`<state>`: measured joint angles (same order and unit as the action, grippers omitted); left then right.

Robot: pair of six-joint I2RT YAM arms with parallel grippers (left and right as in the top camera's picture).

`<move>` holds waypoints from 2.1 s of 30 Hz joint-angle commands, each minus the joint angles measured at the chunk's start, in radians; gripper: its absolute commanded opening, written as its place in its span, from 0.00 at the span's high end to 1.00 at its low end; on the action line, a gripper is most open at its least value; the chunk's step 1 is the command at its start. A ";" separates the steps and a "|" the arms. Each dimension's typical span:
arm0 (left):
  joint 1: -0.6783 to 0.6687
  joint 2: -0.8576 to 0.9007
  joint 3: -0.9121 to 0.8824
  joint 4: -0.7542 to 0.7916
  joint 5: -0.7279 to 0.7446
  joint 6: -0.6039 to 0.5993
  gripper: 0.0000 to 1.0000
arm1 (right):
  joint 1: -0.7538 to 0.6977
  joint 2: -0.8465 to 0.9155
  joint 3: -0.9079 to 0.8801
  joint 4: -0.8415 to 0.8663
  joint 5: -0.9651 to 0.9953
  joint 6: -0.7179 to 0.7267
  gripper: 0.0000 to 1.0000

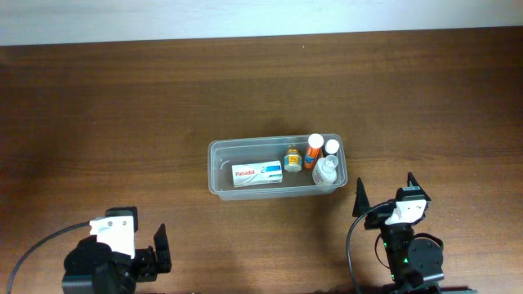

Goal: Pack container

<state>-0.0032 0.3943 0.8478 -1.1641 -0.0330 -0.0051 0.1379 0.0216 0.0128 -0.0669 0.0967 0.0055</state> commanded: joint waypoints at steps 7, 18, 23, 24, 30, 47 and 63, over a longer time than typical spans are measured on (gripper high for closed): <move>0.016 -0.025 -0.002 0.000 0.011 -0.010 0.01 | -0.008 -0.003 -0.007 -0.004 0.005 -0.002 0.02; 0.041 -0.287 -0.032 0.015 0.035 -0.010 0.01 | -0.008 -0.003 -0.007 -0.004 0.005 -0.002 0.02; 0.041 -0.377 -0.184 0.165 0.055 -0.010 0.01 | -0.008 -0.003 -0.007 -0.004 0.005 -0.002 0.02; 0.040 -0.389 -0.226 0.213 0.075 -0.010 0.01 | -0.008 -0.003 -0.007 -0.004 0.005 -0.002 0.02; 0.025 -0.388 -0.502 0.599 0.161 -0.010 0.01 | -0.008 -0.003 -0.007 -0.004 0.005 -0.002 0.02; -0.027 -0.386 -0.828 1.070 0.119 -0.006 0.01 | -0.008 -0.003 -0.007 -0.004 0.005 -0.002 0.02; -0.027 -0.385 -0.828 1.070 0.119 -0.006 0.01 | -0.008 -0.003 -0.007 -0.004 0.005 -0.002 0.02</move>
<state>-0.0261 0.0139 0.0189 -0.0837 0.0937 -0.0055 0.1371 0.0216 0.0128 -0.0666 0.0967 0.0036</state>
